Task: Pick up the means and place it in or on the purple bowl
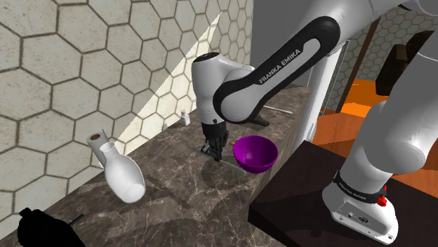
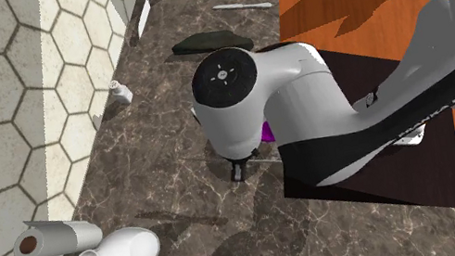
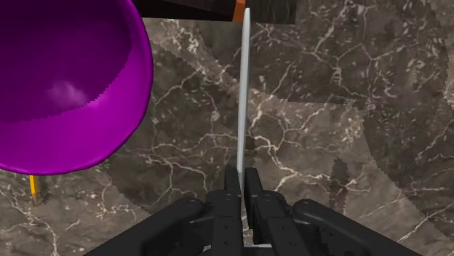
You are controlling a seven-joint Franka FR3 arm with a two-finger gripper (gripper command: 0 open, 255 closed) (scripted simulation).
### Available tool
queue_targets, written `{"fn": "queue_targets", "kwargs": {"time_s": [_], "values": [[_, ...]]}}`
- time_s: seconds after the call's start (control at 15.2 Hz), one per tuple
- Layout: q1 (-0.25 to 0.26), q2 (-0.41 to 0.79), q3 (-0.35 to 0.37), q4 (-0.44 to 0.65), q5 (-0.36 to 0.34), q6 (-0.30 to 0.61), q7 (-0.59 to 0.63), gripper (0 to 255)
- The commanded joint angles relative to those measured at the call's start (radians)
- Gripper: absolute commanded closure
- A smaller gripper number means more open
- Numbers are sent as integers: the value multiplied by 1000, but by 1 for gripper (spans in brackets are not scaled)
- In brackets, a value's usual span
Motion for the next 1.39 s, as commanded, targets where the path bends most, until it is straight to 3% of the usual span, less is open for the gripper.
{"fn": "queue_targets", "kwargs": {"time_s": [0.0, 0.53, 0.92, 1.32], "values": [[0, -16, -3, 11, 7, -27, -7, 255], [1, -77, -13, 60, 29, -132, -23, 255], [-2, -311, -99, -130, 94, -176, -166, 255], [-15, -553, -211, -293, 87, -264, -294, 255]]}}
